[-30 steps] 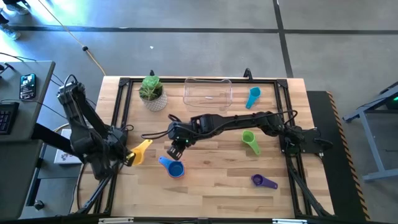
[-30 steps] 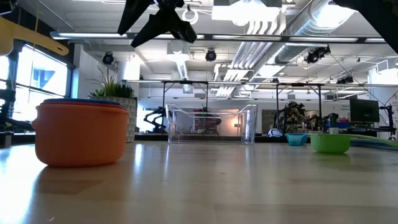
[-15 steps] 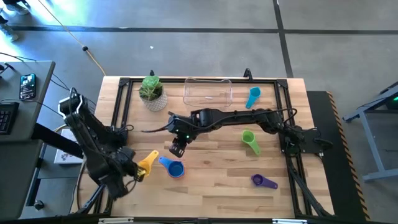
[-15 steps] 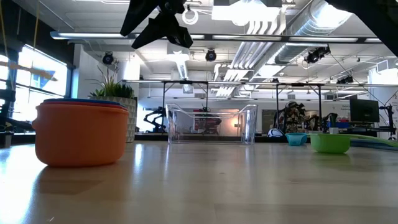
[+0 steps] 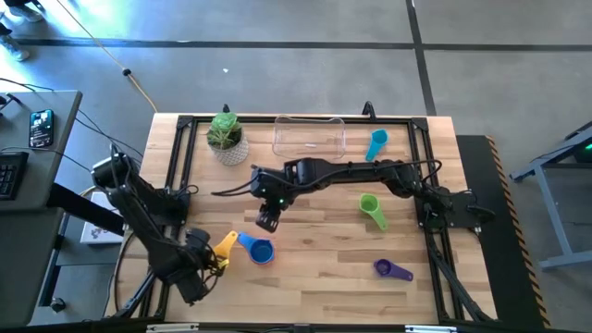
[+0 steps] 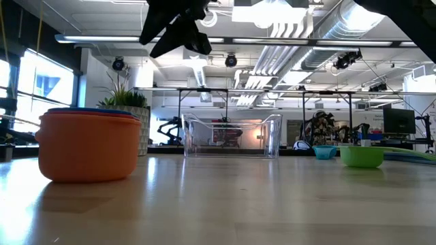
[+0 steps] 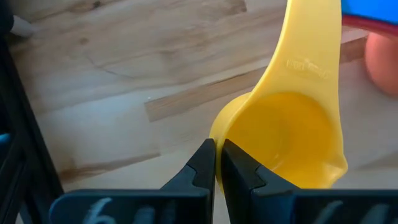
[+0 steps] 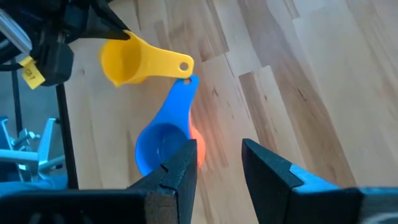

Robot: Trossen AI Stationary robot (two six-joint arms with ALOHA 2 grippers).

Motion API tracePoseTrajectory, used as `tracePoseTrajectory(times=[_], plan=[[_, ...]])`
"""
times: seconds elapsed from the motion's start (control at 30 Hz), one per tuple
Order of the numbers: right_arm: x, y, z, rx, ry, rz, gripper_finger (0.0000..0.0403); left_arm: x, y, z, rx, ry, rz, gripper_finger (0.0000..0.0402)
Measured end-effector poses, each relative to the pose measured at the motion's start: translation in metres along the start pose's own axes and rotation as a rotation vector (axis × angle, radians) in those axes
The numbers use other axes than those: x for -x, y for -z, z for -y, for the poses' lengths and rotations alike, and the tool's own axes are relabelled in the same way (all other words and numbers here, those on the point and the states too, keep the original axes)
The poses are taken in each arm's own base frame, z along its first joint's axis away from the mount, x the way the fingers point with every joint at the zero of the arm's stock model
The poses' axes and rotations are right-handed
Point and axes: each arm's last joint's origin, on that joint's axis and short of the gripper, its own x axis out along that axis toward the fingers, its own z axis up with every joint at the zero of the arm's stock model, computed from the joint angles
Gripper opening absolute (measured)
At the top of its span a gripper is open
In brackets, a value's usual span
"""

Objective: Nest measuring cups in basket
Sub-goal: Stack the yellow measuring cup on top of the blue measuring cup

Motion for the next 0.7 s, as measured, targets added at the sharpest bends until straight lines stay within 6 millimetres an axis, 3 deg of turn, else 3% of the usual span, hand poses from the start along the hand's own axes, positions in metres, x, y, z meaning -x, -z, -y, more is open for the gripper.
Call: tracePoseTrajectory(times=[0.37,0.7], plan=[[-0.0003,0.0034,0.0001,0.011,0.005,-0.033,0.0119,-0.0039,-0.003,0.0045,0.004,-0.029,-0.021,0.0008],[-0.0004,0.0034,-0.0002,0.018,-0.006,-0.037,0.0119,-0.0043,-0.0027,0.0065,-0.017,-0.028,-0.047,0.0079]])
